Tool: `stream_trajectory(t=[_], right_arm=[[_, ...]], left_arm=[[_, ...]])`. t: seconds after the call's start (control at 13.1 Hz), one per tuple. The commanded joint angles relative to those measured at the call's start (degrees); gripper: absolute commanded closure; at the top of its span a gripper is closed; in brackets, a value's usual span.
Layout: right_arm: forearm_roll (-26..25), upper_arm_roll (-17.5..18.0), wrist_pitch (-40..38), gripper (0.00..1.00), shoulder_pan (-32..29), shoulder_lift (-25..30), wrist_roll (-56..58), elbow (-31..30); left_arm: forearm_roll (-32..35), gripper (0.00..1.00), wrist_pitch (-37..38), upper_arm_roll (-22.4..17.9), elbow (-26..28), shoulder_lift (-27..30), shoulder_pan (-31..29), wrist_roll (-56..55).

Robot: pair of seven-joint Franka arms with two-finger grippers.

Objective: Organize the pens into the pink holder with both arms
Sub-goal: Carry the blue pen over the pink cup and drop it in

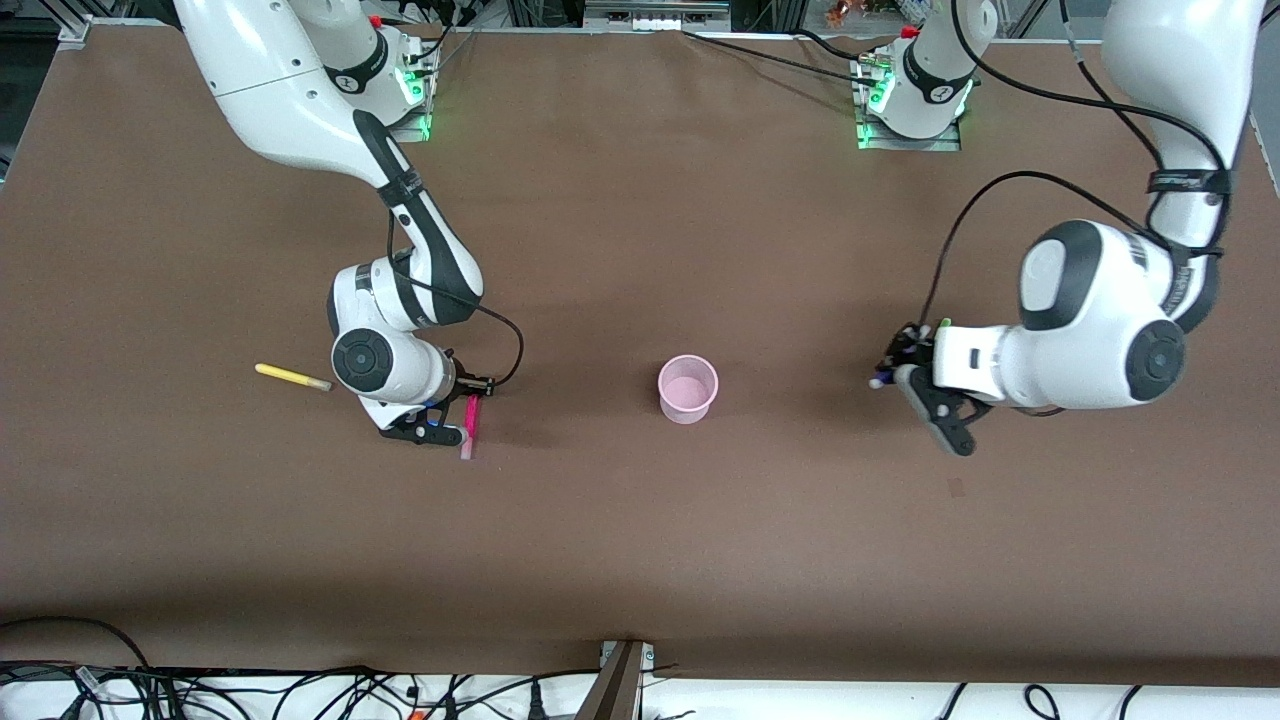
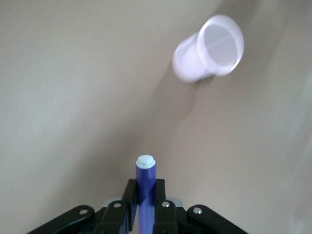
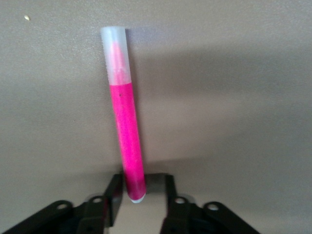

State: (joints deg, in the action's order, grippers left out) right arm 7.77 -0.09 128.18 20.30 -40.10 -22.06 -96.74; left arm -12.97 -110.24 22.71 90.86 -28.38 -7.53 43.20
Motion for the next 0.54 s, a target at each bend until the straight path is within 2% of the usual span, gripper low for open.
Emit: stream_trajectory(t=[0.0, 0.23, 0.46], right_arm=[[0.8, -0.1, 1.1, 0.8, 0.1, 0.1, -0.4, -0.6], [0.8, -0.1, 0.9, 0.86, -0.2, 0.1, -0.2, -0.5], [0.8, -0.1, 0.5, 0.91, -0.6, 0.5, 0.9, -0.1]], left_arm=[[-4.5, 1.0, -6.7, 5.8, -2.2, -2.2, 0.0, 3.2], [-14.3, 1.0, -13.6, 9.4, -2.4, -5.8, 0.9, 13.7], [-17.4, 1.0, -20.9, 13.9, -2.4, -8.7, 1.4, 24.5]])
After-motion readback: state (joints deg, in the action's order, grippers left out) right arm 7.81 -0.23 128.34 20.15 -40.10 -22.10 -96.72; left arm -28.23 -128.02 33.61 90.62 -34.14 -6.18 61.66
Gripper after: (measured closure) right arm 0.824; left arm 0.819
